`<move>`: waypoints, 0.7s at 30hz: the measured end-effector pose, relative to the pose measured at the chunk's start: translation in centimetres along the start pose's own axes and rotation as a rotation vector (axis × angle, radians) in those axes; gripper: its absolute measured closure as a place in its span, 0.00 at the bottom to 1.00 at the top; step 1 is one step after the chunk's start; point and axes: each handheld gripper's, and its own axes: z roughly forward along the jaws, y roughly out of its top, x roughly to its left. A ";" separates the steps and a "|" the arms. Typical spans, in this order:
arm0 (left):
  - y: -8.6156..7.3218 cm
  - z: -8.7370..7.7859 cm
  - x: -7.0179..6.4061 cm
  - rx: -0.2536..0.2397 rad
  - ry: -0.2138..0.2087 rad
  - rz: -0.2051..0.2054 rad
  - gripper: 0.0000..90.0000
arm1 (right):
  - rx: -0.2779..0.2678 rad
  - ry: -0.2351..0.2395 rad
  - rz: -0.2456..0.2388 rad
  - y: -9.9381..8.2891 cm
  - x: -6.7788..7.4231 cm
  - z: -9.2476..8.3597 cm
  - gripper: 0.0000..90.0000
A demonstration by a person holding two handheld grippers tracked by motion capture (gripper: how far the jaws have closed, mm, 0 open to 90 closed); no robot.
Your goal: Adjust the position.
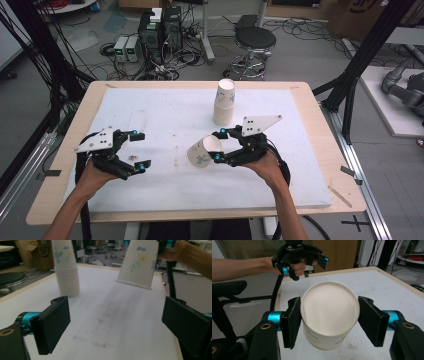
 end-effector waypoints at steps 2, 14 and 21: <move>0.4 1.1 -0.1 -0.008 -0.044 0.004 0.09 | -0.003 0.011 -0.005 0.1 0.0 0.2 0.42; 2.0 7.4 -1.1 -0.026 -0.205 0.018 0.09 | -0.006 0.055 -0.011 0.4 0.2 0.6 0.42; 2.3 9.9 -1.6 -0.013 -0.256 0.026 0.09 | -0.012 0.069 -0.016 0.5 0.3 0.6 0.42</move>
